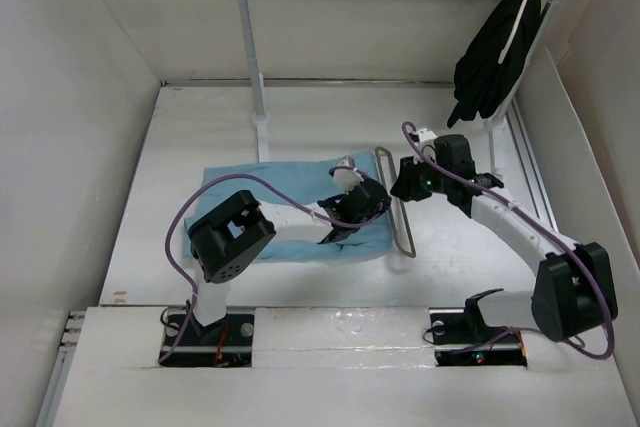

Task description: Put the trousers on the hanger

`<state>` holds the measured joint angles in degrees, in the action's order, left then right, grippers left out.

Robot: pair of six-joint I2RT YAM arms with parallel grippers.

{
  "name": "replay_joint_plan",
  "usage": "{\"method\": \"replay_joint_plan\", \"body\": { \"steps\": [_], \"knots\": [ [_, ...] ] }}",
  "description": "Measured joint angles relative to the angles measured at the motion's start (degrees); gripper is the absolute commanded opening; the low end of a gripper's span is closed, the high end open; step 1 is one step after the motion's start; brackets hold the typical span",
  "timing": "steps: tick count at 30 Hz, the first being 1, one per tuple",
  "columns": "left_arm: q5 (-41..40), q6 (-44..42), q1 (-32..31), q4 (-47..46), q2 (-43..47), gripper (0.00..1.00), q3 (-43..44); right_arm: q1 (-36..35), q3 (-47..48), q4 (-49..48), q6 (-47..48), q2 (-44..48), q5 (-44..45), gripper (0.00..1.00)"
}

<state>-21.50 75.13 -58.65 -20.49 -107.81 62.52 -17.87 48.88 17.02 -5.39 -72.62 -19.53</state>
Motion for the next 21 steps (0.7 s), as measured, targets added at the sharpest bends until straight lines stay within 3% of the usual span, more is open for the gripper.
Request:
{"method": "replay_joint_plan", "body": {
  "steps": [10,19,21],
  "knots": [
    [-4.4,2.9,-0.1,-0.6,-1.3,0.00,-0.1,4.8,-6.5,-9.4,-1.4,-6.6,-4.8,0.35],
    [-4.9,3.2,0.3,-0.7,-1.3,0.00,-1.6,5.4,-8.1,-15.1,-2.8,-12.5,-8.0,0.40],
    [-4.8,3.2,0.4,-0.7,-1.3,0.00,-1.6,5.4,-8.1,-15.8,-3.1,-13.0,-8.3,0.46]
  ]
}}
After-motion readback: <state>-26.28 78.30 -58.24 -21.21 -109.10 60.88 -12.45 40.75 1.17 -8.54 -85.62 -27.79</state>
